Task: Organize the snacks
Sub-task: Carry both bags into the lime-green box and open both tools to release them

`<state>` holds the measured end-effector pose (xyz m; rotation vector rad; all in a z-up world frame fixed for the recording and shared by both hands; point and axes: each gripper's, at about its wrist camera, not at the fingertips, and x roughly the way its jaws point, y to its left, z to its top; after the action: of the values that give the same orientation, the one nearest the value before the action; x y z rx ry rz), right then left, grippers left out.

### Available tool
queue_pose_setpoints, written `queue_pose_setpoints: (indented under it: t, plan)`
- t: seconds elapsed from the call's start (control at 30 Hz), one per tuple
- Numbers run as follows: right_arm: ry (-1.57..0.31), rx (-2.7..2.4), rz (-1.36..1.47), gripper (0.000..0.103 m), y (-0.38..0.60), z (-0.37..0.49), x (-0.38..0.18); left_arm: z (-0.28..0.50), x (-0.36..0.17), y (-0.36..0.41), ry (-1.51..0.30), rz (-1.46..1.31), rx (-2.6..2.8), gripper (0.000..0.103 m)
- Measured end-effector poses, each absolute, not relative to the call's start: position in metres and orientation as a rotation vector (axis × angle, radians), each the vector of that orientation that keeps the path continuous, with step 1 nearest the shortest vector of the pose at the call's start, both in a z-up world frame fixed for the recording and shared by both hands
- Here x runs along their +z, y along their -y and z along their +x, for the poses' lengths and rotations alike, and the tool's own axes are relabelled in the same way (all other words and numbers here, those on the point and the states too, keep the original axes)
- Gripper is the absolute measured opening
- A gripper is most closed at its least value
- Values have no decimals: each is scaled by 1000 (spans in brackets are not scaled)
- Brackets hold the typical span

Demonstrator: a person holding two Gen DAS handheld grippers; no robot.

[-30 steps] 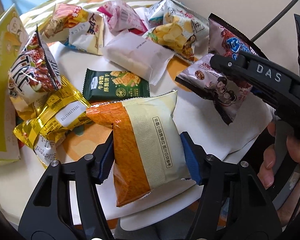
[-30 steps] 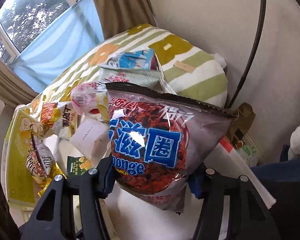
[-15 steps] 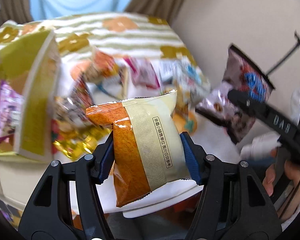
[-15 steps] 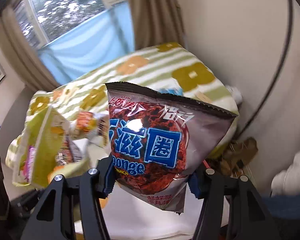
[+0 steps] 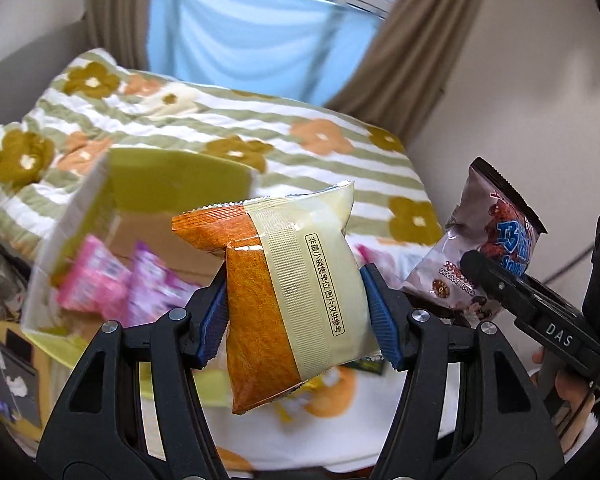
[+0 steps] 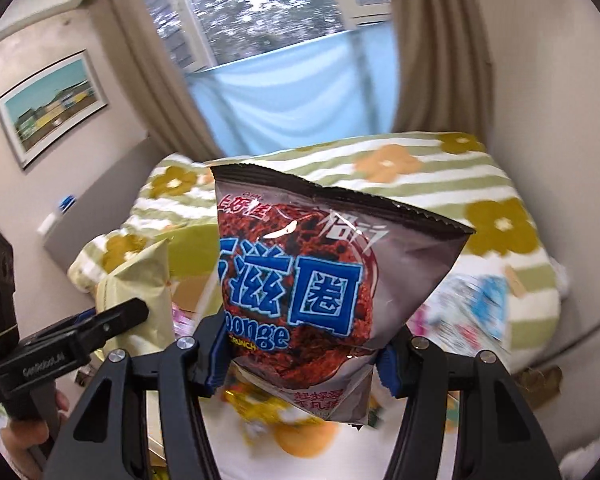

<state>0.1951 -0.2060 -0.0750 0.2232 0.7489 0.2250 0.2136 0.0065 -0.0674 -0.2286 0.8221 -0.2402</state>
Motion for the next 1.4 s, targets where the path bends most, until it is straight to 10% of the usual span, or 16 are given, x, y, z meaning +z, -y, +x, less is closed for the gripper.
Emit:
queue_pose_setpoints:
  t: [0.63,0.83,1.4]
  plan:
    - [-901,270,201,55,32,331,-123,380,-163,-141,-1030,-24,-189,60]
    - [-939,234,175,55,22,345,-137,399,-176,-140,-1015,47,-176,99]
    - [-996,357,67,55,2,381,-135,368,-155,-162,-1019,-20,-86,99]
